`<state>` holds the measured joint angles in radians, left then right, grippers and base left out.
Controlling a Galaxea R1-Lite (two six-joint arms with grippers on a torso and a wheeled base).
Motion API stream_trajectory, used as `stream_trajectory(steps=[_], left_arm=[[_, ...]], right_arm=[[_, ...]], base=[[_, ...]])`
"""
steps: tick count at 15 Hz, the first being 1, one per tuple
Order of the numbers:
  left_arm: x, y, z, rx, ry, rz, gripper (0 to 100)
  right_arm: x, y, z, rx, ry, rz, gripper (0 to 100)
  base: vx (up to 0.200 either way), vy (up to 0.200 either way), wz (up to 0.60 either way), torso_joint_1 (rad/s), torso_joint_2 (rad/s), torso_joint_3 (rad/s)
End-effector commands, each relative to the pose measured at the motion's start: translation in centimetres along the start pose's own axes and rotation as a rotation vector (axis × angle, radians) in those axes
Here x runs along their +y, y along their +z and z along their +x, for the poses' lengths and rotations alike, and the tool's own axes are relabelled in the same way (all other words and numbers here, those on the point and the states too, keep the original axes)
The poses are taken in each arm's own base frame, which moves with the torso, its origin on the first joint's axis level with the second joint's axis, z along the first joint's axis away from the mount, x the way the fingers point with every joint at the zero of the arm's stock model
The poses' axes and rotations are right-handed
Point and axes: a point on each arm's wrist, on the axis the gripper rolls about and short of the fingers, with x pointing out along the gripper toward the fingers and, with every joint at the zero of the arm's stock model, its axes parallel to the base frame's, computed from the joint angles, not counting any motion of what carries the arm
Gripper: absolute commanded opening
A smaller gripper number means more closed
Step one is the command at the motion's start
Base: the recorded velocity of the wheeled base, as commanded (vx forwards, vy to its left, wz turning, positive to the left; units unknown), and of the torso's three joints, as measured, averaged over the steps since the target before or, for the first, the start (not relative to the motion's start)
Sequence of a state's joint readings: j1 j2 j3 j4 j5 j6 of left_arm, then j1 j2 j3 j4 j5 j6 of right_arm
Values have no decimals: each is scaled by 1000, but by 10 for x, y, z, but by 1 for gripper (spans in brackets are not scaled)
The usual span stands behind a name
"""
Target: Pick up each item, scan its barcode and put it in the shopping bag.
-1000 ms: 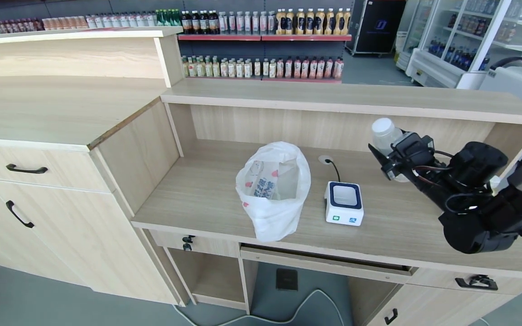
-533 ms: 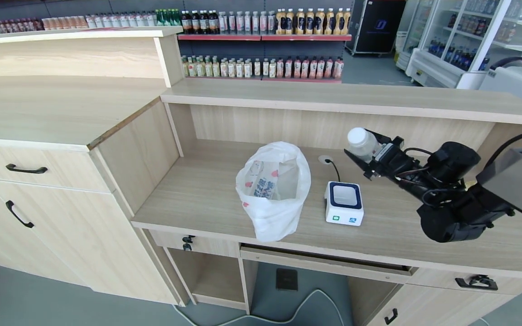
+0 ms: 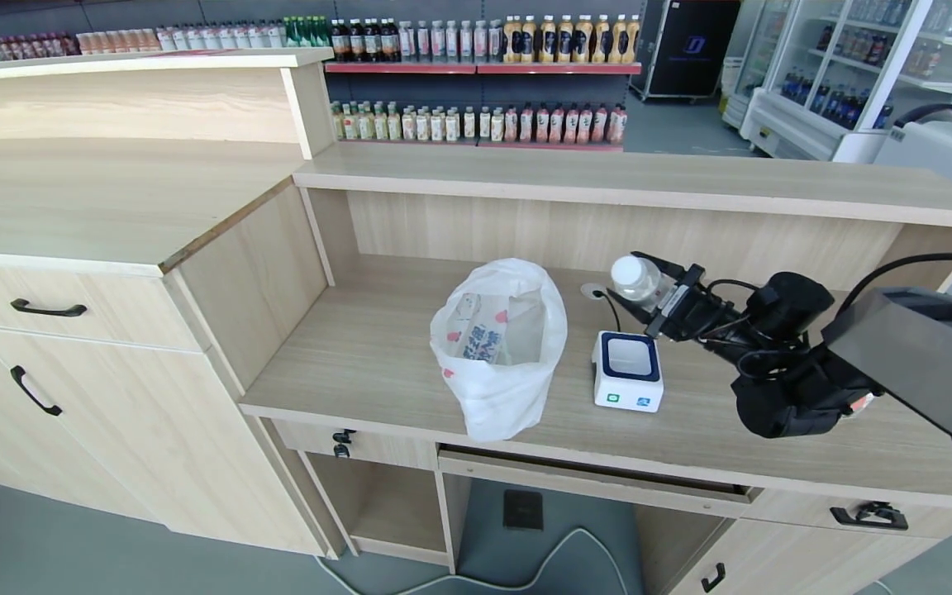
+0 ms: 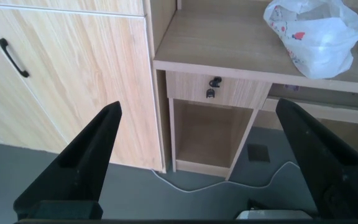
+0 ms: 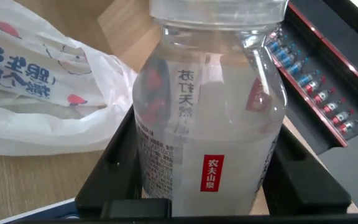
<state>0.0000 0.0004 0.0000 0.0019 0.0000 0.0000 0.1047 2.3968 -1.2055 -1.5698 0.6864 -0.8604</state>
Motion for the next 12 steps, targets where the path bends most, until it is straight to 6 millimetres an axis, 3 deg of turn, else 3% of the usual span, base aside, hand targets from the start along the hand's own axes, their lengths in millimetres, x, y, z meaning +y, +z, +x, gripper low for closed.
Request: stream_trajectory(steps=[1, 12], left_arm=[[0, 0, 0, -1, 0, 0, 100], [0, 0, 0, -1, 0, 0, 100]], right_arm=[[12, -10, 2, -5, 18, 10, 0], [29, -17, 10, -73, 76, 20, 0]], base=[[0, 0, 0, 0, 0, 0], [0, 0, 0, 0, 0, 0]])
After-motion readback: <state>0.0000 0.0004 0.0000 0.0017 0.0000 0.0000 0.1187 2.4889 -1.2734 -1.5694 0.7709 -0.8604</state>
